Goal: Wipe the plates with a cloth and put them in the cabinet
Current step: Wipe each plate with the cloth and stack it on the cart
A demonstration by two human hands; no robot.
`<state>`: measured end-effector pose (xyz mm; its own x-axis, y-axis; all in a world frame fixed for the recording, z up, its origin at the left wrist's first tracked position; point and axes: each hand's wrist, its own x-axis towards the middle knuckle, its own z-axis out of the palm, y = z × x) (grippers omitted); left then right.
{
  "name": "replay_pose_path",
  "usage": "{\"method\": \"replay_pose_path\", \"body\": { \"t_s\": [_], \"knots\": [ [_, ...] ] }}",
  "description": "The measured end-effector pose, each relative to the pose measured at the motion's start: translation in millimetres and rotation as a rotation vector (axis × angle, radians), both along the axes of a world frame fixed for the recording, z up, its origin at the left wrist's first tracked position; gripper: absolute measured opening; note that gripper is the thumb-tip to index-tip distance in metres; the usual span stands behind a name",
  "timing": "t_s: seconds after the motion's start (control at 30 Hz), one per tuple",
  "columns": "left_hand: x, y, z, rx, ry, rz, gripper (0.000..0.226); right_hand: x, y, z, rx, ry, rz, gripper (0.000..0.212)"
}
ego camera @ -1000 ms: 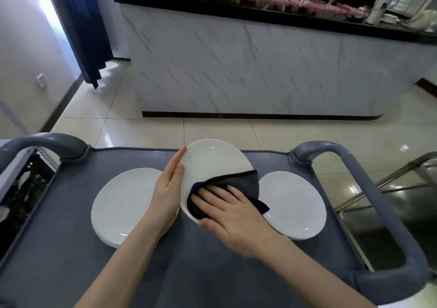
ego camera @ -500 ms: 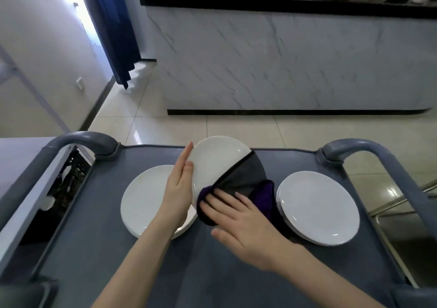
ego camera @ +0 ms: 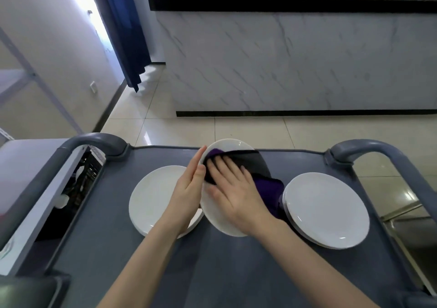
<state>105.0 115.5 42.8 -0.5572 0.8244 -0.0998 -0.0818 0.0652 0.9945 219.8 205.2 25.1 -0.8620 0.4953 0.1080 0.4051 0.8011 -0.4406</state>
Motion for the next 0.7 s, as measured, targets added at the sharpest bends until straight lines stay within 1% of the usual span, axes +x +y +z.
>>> {"method": "replay_pose_path", "body": {
  "t_s": [0.1, 0.2, 0.3, 0.4, 0.53, 0.63, 0.7],
  "knots": [
    [-2, -5, -4, 0.007, 0.015, 0.005, 0.037, 18, -20, -6, 0.030, -0.034, 0.161, 0.056],
    [-2, -10, -9, -0.032, 0.015, 0.055, 0.038, 43, -28, -14, 0.091, -0.111, 0.299, 0.054],
    [-2, -10, -8, -0.040, 0.059, 0.057, 0.037, 51, -32, -18, 0.139, -0.132, 0.345, 0.053],
    [-3, -9, -3, -0.021, 0.047, 0.018, 0.037, 31, -17, -8, 0.161, -0.076, 0.241, 0.054],
    [2, -15, 0, -0.019, -0.021, -0.007, 0.034, 1, 17, 5, 0.041, -0.026, 0.056, 0.057],
    [7, -17, -3, -0.009, -0.041, 0.067, 0.034, -4, 43, 2, 0.027, -0.038, -0.064, 0.055],
    [5, -16, -4, 0.005, -0.070, 0.151, 0.033, 3, 52, -3, 0.097, -0.099, -0.105, 0.055]
  ]
}}
